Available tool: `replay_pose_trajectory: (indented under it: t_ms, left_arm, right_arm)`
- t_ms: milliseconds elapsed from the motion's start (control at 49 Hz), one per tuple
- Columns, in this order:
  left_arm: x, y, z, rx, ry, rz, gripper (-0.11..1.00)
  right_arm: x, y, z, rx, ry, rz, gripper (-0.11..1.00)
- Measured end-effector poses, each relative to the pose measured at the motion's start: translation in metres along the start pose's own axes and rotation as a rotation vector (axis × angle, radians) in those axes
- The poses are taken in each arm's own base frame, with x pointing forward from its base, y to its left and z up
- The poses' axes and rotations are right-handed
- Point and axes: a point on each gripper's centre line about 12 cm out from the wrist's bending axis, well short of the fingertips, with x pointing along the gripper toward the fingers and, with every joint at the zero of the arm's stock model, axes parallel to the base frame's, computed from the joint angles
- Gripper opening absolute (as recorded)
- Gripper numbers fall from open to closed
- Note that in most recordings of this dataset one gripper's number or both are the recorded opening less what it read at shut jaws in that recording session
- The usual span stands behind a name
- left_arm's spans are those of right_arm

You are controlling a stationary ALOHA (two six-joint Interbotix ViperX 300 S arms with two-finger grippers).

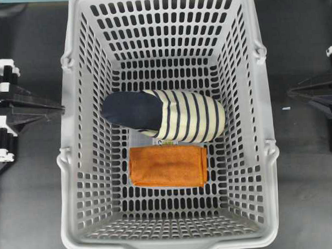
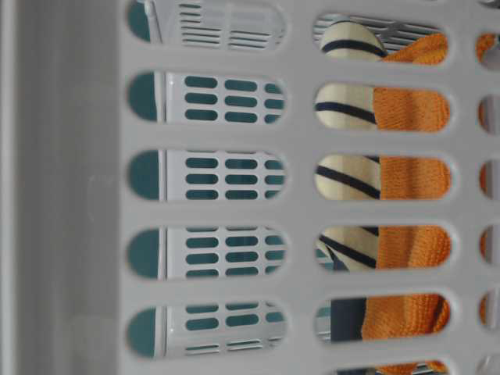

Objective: Pick up the orange cloth from the shopping basket with the left arm.
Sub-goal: 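Move the left gripper into the basket above the orange cloth, then lower the open left gripper onto the orange cloth beside the slipper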

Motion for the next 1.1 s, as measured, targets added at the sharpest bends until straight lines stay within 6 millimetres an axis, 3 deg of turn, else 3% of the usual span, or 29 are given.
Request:
replay_pose_trajectory:
  t_ms: [61,224,551,816,1102]
  left_arm:
    - [0.001,0.0,0.0,-0.002,0.008,-0.001,0.03]
    - [0.026,0.0,0.013,-0.026,0.183,0.003,0.0]
    - [0.099,-0.003,0.028,-0.03,0.553,0.01,0.0]
    - [0.165,-0.023,0.013,0.003,0.858,-0.031,0.0]
    - [0.208,-0.037,-0.007,0.027,1.051,-0.048,0.01]
  right_arm:
    - [0.0,0.0,-0.001,0.002,0.005,0.0,0.0]
    - [0.003,0.0,-0.008,0.027,0.032,-0.003,0.0]
    - [0.009,-0.001,-0.016,0.036,0.057,-0.006,0.0]
    - [0.01,-0.001,-0.017,0.041,0.057,-0.007,0.0]
    - [0.009,-0.001,-0.017,0.039,0.057,-0.006,0.0]
